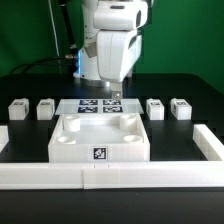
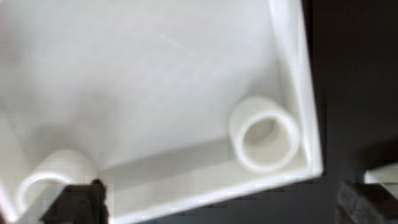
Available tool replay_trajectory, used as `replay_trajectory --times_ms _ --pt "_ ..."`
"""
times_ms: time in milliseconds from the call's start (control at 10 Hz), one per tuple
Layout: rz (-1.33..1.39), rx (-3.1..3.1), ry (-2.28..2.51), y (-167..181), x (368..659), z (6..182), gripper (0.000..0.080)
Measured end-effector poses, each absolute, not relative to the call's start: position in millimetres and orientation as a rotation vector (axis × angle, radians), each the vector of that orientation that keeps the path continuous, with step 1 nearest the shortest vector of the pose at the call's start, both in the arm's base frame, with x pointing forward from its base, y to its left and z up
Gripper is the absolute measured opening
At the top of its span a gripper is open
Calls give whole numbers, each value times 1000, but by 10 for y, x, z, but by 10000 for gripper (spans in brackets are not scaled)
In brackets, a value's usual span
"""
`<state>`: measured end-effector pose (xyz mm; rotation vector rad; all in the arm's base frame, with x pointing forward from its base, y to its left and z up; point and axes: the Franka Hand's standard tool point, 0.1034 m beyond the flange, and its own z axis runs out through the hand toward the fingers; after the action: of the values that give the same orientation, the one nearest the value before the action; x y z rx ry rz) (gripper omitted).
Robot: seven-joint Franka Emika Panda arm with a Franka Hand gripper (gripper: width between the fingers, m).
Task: Assemble square table
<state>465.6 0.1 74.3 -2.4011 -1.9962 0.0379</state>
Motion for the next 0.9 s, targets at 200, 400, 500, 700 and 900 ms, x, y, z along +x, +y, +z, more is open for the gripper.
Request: replay_trajectory --times_ms 200,400,500,700,900 --pt "20 -2171 -2225 -285 4407 475 650" --pt "24 -2229 -2164 -265 4434 487 650" --pt "27 -2230 -2159 -273 4425 474 650" --pt "23 -2228 -2149 -307 4384 286 650" --pt "16 -2236 -2127 -331 4339 82 650"
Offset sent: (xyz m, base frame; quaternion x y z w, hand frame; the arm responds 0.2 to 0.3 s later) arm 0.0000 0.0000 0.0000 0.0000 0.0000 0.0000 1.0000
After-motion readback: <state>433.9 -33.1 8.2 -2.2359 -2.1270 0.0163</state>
